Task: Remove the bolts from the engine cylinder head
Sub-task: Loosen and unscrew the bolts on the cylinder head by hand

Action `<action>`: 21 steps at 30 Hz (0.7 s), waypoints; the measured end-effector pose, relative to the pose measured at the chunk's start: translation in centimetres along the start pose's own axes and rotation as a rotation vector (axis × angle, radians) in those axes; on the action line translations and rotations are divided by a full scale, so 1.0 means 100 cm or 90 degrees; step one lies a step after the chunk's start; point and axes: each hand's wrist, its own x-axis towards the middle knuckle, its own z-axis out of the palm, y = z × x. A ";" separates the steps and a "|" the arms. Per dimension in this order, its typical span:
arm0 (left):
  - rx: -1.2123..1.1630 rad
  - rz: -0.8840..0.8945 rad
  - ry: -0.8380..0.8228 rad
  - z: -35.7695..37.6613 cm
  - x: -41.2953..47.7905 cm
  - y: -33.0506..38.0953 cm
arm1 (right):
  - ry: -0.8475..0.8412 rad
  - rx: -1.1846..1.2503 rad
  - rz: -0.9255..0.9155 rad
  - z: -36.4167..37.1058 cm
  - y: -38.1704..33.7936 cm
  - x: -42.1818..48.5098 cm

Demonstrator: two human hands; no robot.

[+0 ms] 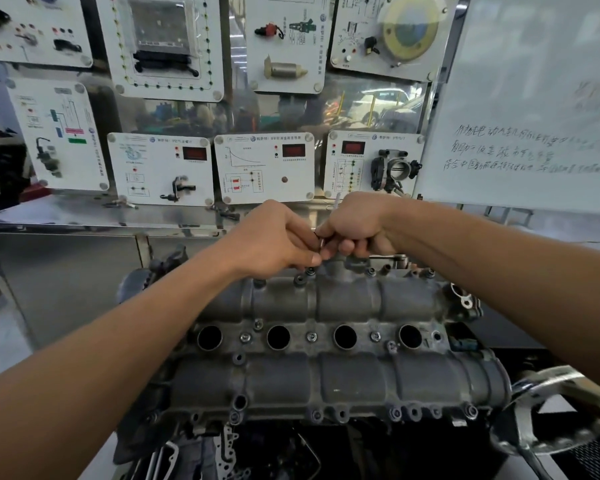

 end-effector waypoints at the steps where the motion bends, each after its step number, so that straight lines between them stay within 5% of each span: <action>1: 0.008 0.004 0.001 0.000 0.000 -0.001 | 0.004 0.014 -0.009 0.001 0.000 0.000; 9: 0.071 0.048 -0.014 -0.006 0.003 -0.005 | 0.016 0.126 -0.038 0.004 0.001 -0.003; 21: -0.024 0.056 -0.055 -0.006 0.007 -0.029 | 0.000 0.175 -0.020 0.006 0.000 -0.003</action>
